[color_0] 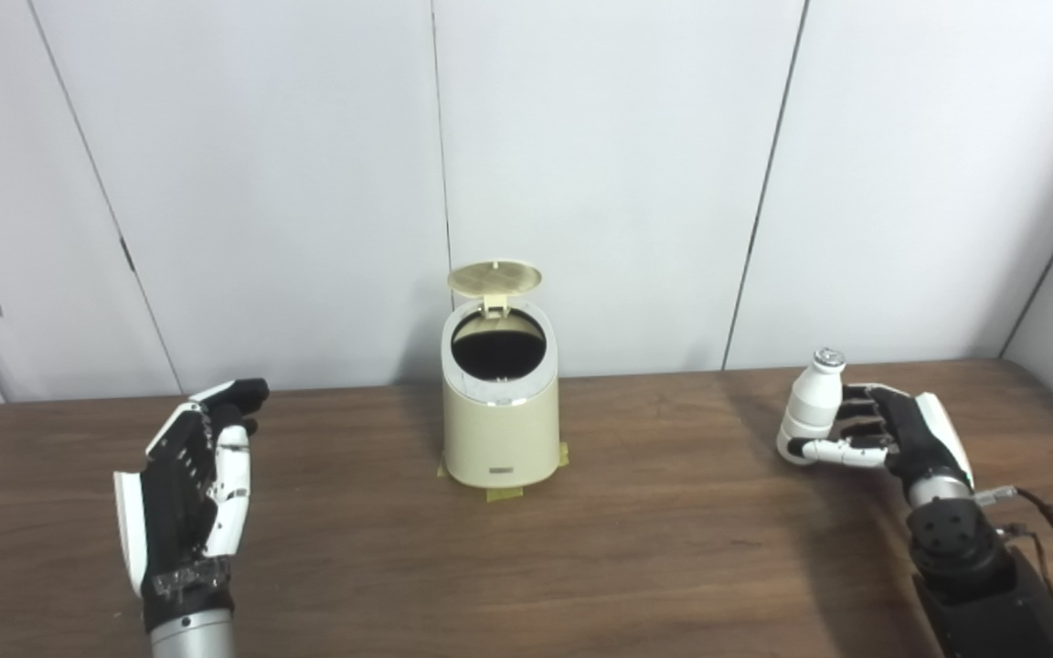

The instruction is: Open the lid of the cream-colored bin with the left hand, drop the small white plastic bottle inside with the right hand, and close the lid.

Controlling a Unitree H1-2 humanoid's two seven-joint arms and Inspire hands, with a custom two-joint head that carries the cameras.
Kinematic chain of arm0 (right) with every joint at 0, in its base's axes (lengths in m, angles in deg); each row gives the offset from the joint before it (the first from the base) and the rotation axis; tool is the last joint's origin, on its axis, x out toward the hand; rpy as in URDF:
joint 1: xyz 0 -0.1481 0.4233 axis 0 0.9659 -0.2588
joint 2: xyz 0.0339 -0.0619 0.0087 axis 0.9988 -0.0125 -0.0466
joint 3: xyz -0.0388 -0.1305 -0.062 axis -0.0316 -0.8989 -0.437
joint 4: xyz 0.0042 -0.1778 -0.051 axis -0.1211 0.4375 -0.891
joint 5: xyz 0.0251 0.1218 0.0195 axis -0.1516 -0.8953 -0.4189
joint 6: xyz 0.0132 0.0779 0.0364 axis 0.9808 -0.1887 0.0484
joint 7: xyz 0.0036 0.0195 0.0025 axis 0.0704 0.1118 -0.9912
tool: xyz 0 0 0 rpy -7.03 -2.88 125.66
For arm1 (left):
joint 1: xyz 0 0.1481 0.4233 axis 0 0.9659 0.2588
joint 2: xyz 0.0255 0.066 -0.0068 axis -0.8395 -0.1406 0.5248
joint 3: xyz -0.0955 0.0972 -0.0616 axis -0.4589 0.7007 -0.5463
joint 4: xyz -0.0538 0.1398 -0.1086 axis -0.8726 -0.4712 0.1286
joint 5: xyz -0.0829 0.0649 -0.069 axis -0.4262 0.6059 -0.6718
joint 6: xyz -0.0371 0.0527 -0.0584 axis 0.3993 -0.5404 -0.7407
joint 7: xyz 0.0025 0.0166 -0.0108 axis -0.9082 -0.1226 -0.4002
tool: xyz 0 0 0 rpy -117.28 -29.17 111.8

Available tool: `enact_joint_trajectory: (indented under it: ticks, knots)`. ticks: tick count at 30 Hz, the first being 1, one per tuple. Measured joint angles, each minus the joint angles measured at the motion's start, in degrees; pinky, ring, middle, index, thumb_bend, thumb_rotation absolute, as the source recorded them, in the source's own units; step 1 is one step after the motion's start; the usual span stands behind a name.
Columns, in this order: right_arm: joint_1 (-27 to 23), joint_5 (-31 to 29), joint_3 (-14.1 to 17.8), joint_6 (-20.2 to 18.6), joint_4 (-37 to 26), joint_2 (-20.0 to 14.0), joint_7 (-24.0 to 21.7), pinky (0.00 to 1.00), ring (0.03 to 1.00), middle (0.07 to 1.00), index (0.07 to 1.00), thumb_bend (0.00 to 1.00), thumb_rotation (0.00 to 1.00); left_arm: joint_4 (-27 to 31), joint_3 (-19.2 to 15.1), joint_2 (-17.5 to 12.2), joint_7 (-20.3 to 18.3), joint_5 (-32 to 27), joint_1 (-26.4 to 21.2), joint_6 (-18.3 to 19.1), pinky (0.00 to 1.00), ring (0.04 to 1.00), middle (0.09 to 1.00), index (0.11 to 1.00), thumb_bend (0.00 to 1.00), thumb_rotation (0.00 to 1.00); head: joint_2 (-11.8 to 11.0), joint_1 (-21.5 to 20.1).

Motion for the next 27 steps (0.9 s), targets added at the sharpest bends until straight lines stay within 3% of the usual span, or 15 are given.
enact_joint_trajectory:
  ticks: [14,19,20,21,22,24,27]
  knots:
    - [-1.3,-0.7,0.1,1.7,1.7,1.1,0.3,0.55,0.646,0.697,0.711,0.91,0.13,0.0,0.0,0.1,0.0,0.0,0.0,0.0,0.69,0.715,0.677,0.655,0.20,0.67,0.1,0.2]
    - [-1.4,-0.9,0.5,1.8,1.7,1.7,1.3,0.53,0.623,0.680,0.687,0.89,0.06,0.0,0.0,0.1,0.0,0.0,0.0,0.0,0.69,0.715,0.678,0.656,0.20,0.67,0.1,0.1]
    - [-1.4,-0.9,0.6,1.9,1.8,1.9,1.6,0.53,0.613,0.670,0.672,0.87,0.03,0.0,0.0,0.1,0.0,0.0,0.0,0.0,0.69,0.716,0.678,0.656,0.20,0.67,0.1,0.1]
    - [-1.4,-0.9,0.6,2.9,2.2,2.0,2.2,0.53,0.600,0.640,0.564,0.66,0.08,0.0,0.0,0.1,0.0,0.0,0.0,0.0,0.69,0.716,0.679,0.657,0.20,0.67,0.1,0.1]
    - [-1.5,-0.8,0.5,4.9,3.3,2.1,3.1,0.53,0.595,0.630,0.527,0.59,0.10,0.0,0.0,0.1,0.0,0.0,0.0,0.0,0.69,0.716,0.679,0.657,0.20,0.67,0.2,0.2]
    - [-1.6,-0.6,0.6,7.3,5.0,2.0,4.5,0.47,0.540,0.552,0.471,0.54,0.02,0.1,0.0,0.1,0.0,0.0,-0.1,0.0,0.69,0.715,0.680,0.659,0.19,0.67,0.3,0.1]
    - [-1.5,-0.3,0.6,8.8,5.8,2.0,5.6,0.44,0.502,0.522,0.462,0.52,0.00,0.1,-0.1,0.1,0.0,0.0,-0.1,0.0,0.69,0.716,0.680,0.658,0.19,0.67,0.3,0.1]
